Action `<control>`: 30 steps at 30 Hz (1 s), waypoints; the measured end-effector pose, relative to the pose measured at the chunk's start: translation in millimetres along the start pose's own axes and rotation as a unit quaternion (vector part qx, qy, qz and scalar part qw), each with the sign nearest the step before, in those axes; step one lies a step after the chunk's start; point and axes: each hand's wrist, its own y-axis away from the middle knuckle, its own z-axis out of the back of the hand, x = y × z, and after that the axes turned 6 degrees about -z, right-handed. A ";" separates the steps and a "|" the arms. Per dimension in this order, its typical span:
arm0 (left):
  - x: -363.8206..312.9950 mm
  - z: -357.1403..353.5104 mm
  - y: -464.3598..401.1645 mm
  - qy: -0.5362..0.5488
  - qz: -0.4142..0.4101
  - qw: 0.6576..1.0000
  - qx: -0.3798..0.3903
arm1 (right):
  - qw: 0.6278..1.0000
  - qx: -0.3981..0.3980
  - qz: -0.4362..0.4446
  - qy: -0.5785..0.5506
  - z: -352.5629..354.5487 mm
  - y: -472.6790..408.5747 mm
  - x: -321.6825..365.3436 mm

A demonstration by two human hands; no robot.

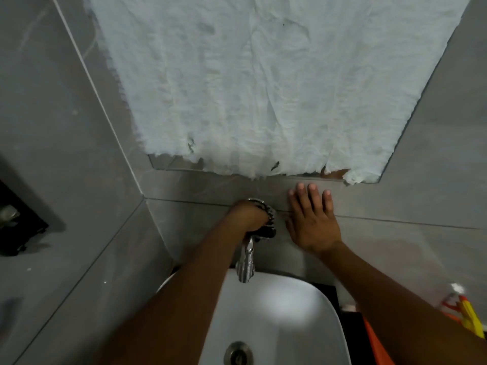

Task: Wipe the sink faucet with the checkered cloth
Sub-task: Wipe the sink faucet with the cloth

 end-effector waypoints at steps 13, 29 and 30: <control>61.1 -79.7 88.8 -0.218 -0.011 0.939 -0.266 | 0.997 0.068 -0.032 -0.022 20.2 0.7 10.2; 29.2 -23.0 24.2 0.077 -0.088 0.986 -0.121 | 0.999 0.045 -0.017 -0.016 3.9 6.1 6.9; 39.0 -29.5 30.7 0.071 -0.114 0.980 -0.147 | 0.999 0.047 -0.018 -0.017 3.8 6.1 7.0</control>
